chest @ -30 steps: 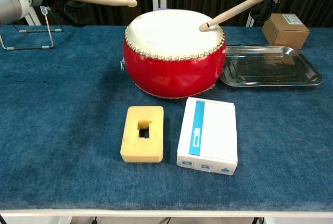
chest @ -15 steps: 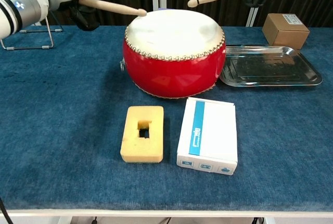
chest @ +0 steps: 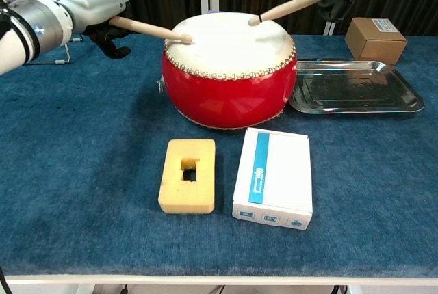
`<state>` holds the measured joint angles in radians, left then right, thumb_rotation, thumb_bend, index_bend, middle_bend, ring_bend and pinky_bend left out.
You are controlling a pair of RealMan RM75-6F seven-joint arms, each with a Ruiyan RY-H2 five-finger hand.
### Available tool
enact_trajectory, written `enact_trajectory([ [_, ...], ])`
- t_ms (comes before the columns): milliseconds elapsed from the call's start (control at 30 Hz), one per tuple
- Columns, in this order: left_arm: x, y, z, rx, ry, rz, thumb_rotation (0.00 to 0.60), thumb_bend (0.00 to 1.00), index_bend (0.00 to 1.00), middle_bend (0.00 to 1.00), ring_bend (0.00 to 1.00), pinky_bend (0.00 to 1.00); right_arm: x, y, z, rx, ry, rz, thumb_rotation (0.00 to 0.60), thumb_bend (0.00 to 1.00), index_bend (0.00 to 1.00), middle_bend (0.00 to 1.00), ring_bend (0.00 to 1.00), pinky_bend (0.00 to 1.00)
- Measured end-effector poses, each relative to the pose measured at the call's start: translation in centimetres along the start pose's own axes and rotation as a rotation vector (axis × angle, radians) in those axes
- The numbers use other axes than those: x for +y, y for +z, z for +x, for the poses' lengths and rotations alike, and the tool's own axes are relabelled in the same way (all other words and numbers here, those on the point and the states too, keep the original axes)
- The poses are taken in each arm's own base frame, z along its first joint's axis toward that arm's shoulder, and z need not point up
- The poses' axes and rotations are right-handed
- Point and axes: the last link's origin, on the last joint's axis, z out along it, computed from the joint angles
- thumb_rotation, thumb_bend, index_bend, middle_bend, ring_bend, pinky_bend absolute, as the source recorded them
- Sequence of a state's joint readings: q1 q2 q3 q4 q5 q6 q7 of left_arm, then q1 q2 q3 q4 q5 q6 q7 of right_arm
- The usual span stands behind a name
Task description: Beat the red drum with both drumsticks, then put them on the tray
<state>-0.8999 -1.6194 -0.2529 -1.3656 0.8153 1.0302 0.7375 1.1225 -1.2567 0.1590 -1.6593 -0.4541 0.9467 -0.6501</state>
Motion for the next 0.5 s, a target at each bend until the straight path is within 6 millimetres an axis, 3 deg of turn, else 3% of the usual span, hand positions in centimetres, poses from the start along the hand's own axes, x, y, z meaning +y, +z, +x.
enact_trajectory([
  [133,-0.3,0.1,0.4,0.018,-0.018,0.022,0.6,0.38,1.0,1.0,1.0,1.0,0.4,-0.4,0.4,0.018,0.049,0.015,0.6,1.0,1.0,1.0,1.0,1.0],
  [367,-1.3,-1.2,3.8,0.097,-0.08,0.015,0.6,0.38,1.0,1.0,1.0,1.0,0.3,1.0,-2.7,-0.07,-0.059,-0.012,0.6,1.0,1.0,1.0,1.0,1.0],
  [500,-0.7,-1.1,3.6,0.084,-0.076,0.001,0.6,0.38,1.0,1.0,1.0,1.0,-0.1,1.4,-3.1,-0.094,-0.095,-0.033,0.6,1.0,1.0,1.0,1.0,1.0],
])
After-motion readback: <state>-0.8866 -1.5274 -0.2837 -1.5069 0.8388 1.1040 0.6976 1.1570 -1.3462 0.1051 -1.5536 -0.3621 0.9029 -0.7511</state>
